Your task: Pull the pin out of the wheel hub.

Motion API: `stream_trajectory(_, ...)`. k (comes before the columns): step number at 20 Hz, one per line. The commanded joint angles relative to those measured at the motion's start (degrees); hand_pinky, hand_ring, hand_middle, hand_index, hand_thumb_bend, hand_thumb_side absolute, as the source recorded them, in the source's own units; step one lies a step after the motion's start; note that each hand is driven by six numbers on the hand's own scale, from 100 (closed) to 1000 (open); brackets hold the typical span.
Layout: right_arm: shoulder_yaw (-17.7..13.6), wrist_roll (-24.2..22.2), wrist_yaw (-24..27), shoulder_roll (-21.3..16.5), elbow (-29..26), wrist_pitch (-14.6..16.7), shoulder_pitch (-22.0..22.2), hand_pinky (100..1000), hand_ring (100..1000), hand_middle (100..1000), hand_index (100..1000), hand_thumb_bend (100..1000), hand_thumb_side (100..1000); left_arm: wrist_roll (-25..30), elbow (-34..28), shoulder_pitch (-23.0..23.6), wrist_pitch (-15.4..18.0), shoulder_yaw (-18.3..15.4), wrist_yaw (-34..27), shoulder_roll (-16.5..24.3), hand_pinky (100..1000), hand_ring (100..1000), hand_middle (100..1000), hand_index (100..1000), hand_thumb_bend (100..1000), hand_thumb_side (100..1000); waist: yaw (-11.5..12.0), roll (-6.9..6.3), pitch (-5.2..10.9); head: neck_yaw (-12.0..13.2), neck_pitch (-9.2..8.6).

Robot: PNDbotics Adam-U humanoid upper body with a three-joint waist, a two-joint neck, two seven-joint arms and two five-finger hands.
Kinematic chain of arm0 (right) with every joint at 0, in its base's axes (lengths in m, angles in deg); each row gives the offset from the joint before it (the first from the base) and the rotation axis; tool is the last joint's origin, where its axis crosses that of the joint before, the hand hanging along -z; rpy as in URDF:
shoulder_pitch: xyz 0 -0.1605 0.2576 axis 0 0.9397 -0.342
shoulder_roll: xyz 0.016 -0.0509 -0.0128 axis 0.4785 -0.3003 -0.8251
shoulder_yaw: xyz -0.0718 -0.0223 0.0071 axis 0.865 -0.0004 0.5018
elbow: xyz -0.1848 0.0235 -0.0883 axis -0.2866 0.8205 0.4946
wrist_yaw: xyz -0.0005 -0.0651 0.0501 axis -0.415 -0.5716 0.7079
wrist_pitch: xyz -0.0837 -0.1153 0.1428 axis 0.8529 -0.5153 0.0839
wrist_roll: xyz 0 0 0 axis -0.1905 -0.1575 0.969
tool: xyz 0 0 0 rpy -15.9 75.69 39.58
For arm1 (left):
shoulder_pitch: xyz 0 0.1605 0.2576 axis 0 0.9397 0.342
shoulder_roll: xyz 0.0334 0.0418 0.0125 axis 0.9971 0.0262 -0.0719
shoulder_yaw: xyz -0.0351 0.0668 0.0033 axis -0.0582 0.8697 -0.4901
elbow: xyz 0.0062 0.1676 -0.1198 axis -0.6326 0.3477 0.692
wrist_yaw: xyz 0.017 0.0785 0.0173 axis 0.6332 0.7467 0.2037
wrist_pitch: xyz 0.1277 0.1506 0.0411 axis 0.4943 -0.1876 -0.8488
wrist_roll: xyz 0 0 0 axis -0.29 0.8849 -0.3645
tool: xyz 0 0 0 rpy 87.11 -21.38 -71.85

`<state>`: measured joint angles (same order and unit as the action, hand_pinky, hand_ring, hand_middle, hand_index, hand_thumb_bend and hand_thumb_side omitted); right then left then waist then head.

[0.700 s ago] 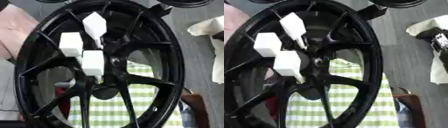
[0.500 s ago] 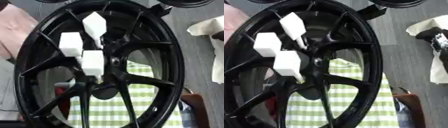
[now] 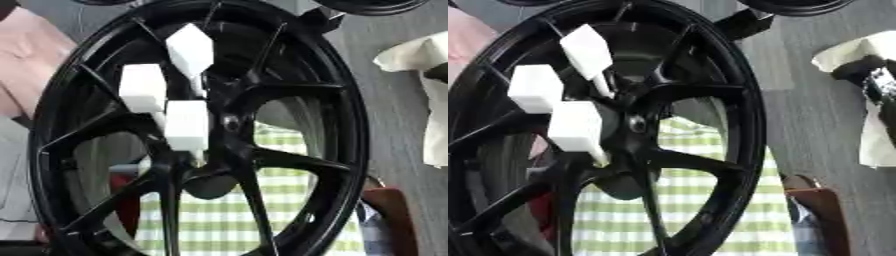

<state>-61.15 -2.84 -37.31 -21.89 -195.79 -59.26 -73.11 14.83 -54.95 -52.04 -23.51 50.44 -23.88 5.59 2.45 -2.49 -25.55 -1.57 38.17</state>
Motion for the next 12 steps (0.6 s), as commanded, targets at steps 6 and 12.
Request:
stream_trajectory(6, -0.3, 0.1, -0.1, -0.8, -1.3, -0.2, -0.4, 971, 790, 650, 663, 100, 744, -1.7, -0.5, 1.6, -0.1, 2.3, 4.3, 3.8, 886, 852, 789, 902, 100, 742, 0.0, 0.01, 1.81, 0.4, -0.45)
stream_trajectory(12, -0.1, 0.0, 0.0, -0.8, -1.3, -0.3, -0.5, 972, 790, 650, 662, 100, 745, -4.2, -0.5, 2.6, 1.4, 4.7, 6.1, 4.2, 888, 856, 792, 909, 100, 737, -0.1, -0.08, 1.94, 0.7, -0.6)
